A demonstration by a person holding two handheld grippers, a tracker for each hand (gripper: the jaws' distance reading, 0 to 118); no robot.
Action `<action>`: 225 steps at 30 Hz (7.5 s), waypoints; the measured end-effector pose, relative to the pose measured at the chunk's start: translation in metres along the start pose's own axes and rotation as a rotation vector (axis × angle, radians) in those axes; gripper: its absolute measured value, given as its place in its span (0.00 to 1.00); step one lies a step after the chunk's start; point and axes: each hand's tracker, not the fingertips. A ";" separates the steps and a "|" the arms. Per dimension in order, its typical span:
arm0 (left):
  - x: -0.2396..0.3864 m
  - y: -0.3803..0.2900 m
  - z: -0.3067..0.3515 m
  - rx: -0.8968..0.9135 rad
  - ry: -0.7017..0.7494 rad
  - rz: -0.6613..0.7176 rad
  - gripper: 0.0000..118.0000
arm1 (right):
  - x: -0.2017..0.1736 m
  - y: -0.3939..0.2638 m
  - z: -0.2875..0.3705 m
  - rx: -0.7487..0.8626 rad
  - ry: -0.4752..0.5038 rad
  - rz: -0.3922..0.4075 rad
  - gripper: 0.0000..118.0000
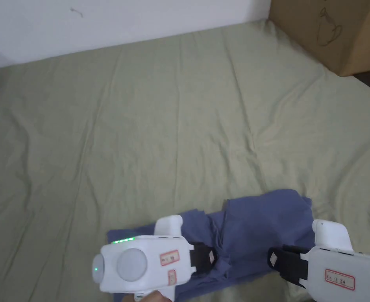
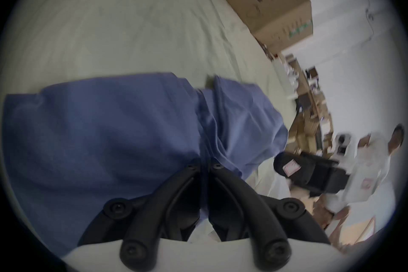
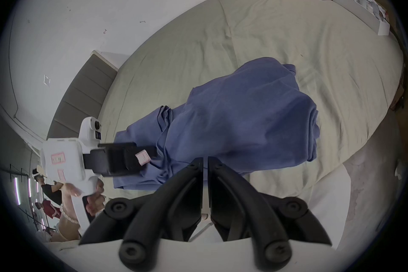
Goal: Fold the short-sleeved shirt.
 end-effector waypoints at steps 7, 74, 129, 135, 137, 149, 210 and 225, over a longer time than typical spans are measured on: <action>-0.015 -0.004 0.041 0.063 -0.184 0.120 0.07 | 0.005 -0.002 0.003 -0.008 -0.024 -0.009 0.04; -0.013 0.024 0.165 0.224 -0.049 -0.044 0.11 | -0.018 -0.001 -0.017 -0.070 -0.022 0.037 0.04; -0.081 -0.018 0.146 0.207 -0.143 0.275 0.62 | -0.064 0.015 -0.050 -0.118 0.057 0.208 0.04; -0.148 -0.044 0.166 0.228 -0.045 0.432 0.77 | -0.094 0.016 -0.097 -0.166 0.022 0.345 0.04; -0.164 -0.049 0.157 0.191 -0.084 0.519 0.77 | -0.091 0.011 -0.105 -0.182 0.004 0.338 0.04; -0.177 -0.028 0.074 0.117 -0.401 0.632 0.63 | -0.081 0.014 -0.095 -0.182 0.016 0.262 0.04; -0.191 -0.056 0.418 0.655 0.635 0.282 0.00 | -0.159 0.012 -0.075 -0.135 0.088 0.327 0.04; 0.000 -0.058 0.305 0.821 0.826 -0.010 0.00 | -0.183 0.033 0.015 0.269 0.049 0.450 0.04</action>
